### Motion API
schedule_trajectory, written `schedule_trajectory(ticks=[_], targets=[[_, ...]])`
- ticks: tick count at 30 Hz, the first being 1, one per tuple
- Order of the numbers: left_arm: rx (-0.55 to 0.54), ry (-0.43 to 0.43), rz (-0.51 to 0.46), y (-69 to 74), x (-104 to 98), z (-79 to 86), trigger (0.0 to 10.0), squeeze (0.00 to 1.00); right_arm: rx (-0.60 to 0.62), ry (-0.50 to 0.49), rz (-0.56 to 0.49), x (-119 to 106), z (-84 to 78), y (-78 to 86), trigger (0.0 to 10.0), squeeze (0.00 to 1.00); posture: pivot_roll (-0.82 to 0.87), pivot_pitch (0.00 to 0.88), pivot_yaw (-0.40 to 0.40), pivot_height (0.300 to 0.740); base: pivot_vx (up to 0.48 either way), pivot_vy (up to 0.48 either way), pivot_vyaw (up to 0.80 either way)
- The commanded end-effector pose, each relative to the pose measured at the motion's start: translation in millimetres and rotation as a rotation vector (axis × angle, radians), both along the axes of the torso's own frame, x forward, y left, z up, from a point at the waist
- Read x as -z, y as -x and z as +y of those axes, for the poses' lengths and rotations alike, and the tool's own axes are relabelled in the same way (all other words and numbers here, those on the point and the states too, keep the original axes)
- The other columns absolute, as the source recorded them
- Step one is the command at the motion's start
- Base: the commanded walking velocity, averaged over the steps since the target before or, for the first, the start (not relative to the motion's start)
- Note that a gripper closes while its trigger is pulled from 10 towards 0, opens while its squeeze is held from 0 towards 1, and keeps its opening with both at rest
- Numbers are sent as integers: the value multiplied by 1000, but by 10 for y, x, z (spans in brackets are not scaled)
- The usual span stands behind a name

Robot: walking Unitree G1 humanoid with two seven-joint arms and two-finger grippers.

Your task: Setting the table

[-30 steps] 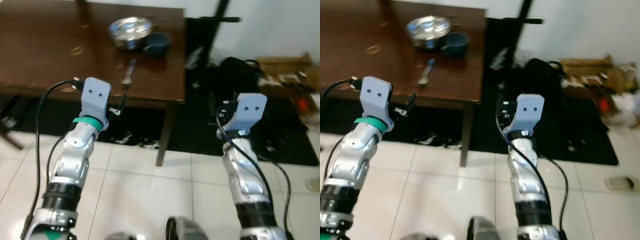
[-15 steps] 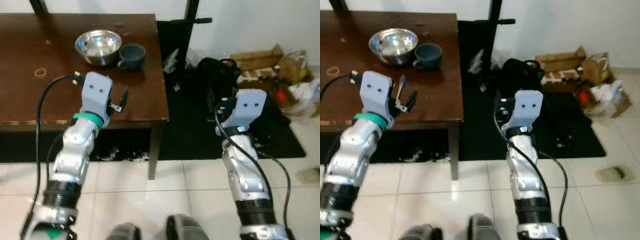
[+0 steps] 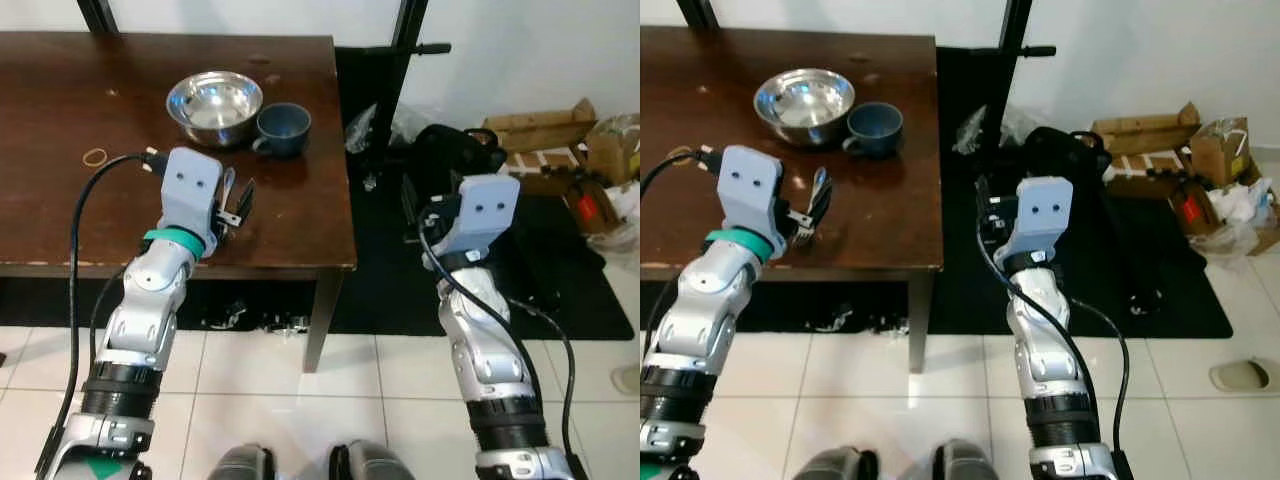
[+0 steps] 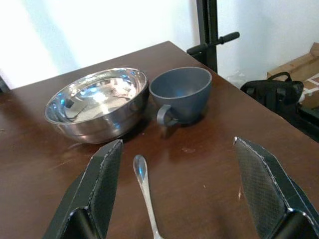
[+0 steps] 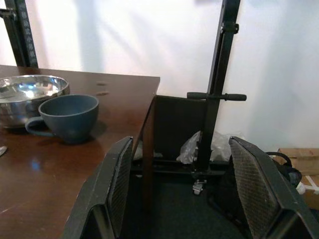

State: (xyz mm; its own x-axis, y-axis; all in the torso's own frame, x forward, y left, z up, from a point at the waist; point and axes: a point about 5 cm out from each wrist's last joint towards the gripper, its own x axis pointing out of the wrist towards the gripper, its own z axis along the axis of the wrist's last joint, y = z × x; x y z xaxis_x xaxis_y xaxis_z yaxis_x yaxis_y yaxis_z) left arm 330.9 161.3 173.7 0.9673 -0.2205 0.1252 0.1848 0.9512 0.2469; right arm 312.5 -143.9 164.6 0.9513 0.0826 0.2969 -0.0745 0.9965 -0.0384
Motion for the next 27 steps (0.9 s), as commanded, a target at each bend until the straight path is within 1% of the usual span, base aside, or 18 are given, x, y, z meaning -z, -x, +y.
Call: schedule_trajectory(ticks=[1,5,8,14,23,27], targets=[[-14,-10,40,5,79,20,10000,0,-16,14,18,34,34,19,10000,0,14,0,16,740,0,0,0],[-28,6,72,-32,131,13,10000,0,-26,19,13,15,57,18,10000,0,15,0,13,740,0,0,0],[-37,8,92,-70,163,4,10000,0,-32,18,10,-1,75,22,10000,0,10,0,15,740,284,0,0],[-41,-3,86,-70,156,-3,10000,0,-28,16,16,16,70,49,10000,0,5,0,19,740,324,0,0],[-46,2,81,-53,146,-25,10000,0,-23,16,28,46,53,77,10000,0,3,0,20,740,0,0,0],[-80,23,107,-89,154,14,10000,0,-23,18,31,47,58,81,10000,0,3,0,21,740,0,0,0]])
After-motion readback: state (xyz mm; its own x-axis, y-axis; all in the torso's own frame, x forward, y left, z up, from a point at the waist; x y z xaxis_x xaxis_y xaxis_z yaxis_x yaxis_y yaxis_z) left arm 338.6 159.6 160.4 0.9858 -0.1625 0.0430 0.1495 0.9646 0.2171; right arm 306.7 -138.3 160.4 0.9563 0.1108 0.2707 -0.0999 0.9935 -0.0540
